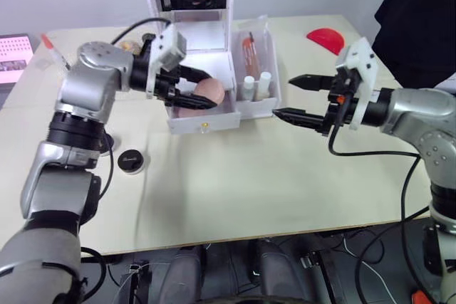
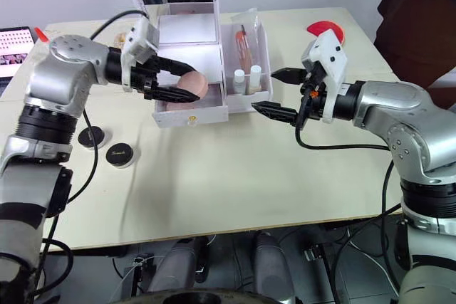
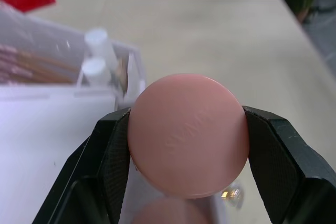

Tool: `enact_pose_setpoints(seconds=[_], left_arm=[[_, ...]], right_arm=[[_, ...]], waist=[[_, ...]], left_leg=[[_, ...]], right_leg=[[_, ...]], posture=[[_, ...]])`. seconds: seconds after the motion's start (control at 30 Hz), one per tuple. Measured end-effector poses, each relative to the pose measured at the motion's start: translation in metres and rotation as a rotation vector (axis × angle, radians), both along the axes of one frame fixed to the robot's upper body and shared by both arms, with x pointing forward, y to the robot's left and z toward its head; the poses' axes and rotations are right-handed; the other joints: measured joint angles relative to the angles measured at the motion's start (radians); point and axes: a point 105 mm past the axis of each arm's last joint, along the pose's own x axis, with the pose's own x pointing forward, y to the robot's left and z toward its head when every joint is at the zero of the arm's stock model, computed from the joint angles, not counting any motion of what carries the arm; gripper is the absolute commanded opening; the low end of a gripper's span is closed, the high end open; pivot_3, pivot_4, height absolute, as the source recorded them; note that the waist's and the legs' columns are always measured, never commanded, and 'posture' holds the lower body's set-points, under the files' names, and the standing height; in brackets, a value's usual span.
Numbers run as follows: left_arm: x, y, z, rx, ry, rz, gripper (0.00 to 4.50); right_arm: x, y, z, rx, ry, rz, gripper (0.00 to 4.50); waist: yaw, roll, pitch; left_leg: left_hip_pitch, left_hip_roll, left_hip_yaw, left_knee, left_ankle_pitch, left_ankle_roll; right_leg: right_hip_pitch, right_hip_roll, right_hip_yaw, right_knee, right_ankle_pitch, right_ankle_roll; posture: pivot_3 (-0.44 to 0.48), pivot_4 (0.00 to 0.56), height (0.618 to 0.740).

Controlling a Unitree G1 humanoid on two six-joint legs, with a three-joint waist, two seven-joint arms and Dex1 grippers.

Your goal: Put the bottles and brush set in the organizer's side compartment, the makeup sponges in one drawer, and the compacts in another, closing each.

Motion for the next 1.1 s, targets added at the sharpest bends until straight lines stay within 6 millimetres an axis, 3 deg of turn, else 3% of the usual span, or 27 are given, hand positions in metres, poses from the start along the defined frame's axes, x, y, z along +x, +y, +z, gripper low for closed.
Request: enact_pose_setpoints(seconds=[0.23, 0.53, 1.1], left_arm=[[0.015, -0.013, 0.0, 0.019, -0.057, -0.008, 2.66], [0.017, -0.016, -0.014, 0.103, -0.113, -0.046, 2.66], [0.02, -0.019, -0.021, 0.116, -0.101, -0.039, 2.66]], right_arm=[[-0.006, 0.0, 0.001, 0.018, 0.0, -0.008, 4.5], [-0.007, -0.003, 0.008, 0.048, -0.018, -0.029, 4.5], [-0.008, -0.003, 0.009, 0.06, -0.017, -0.032, 4.5]], waist=[[0.014, 0.0, 0.0], [0.013, 0.0, 0.0], [0.013, 0.0, 0.0]], left_leg=[[-0.001, 0.0, 0.0, 0.002, 0.0, 0.0], [-0.001, 0.0, 0.0, 0.001, 0.0, 0.0], [-0.001, 0.0, 0.0, 0.002, 0.0, 0.0]], right_leg=[[0.0, 0.0, 0.0, -0.001, 0.0, 0.0], [0.0, 0.0, 0.0, 0.0, 0.0, 0.0], [0.0, 0.0, 0.0, 0.001, 0.0, 0.0]], posture=[[0.0, 0.15, 0.737], [0.0, 0.15, 0.737], [0.0, 0.15, 0.737]])
